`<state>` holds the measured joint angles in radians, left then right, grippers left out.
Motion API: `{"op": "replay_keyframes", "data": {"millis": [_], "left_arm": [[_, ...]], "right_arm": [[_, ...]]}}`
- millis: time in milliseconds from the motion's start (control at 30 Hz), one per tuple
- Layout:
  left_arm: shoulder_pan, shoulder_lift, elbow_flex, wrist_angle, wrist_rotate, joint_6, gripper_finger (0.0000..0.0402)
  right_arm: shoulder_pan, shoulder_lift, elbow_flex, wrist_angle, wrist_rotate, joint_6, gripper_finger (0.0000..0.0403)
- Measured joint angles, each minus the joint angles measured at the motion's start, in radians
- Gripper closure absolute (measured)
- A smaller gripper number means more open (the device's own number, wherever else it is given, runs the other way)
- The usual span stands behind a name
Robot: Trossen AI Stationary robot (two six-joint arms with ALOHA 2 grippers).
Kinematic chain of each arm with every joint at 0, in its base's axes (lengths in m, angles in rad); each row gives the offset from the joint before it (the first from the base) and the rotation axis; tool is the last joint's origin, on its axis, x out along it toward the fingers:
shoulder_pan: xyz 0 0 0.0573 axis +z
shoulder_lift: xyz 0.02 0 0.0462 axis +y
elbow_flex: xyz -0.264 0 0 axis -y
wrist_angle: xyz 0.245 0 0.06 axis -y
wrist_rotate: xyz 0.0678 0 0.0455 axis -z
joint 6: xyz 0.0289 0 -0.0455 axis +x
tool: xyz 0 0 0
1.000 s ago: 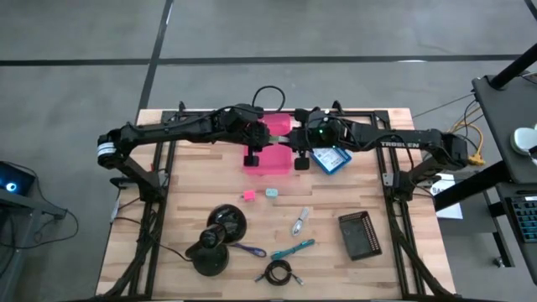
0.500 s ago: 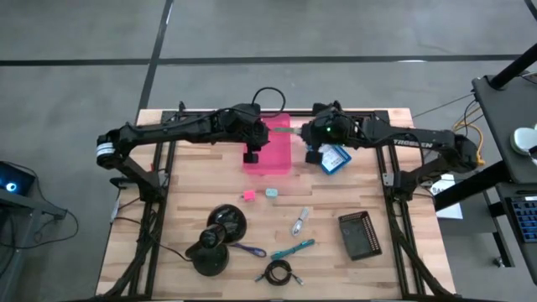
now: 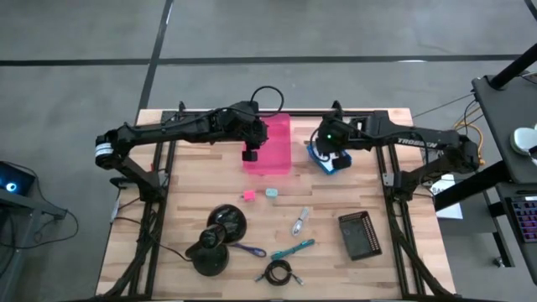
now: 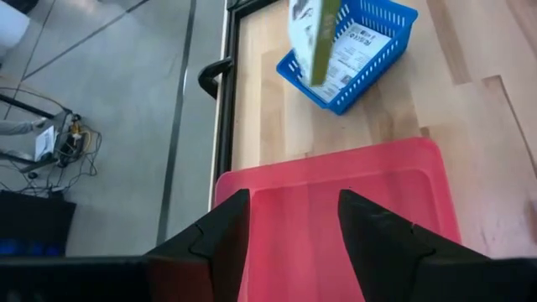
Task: Pick and place items into bin
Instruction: Put the card reader box into the blue bin
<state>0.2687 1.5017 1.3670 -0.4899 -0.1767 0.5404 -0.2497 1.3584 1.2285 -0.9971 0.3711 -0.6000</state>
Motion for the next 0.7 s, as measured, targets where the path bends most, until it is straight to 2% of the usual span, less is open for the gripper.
{"op": "replay_keyframes", "data": {"millis": [400, 567, 700], "left_arm": [[0.000, 0.000, 0.000, 0.001, -0.005, -0.003, 0.0234], [0.000, -0.001, 0.000, 0.001, -0.008, -0.004, 0.0234], [0.000, -0.001, 0.000, 0.001, -0.013, -0.005, 0.0234]], "right_arm": [[-0.007, 0.002, -0.124, -0.014, 0.000, -0.174, 0.0372], [-0.015, 0.003, -0.180, 0.047, 0.055, -0.223, 0.0372], [-0.028, 0.003, -0.212, 0.097, 0.055, -0.271, 0.0372]]}}
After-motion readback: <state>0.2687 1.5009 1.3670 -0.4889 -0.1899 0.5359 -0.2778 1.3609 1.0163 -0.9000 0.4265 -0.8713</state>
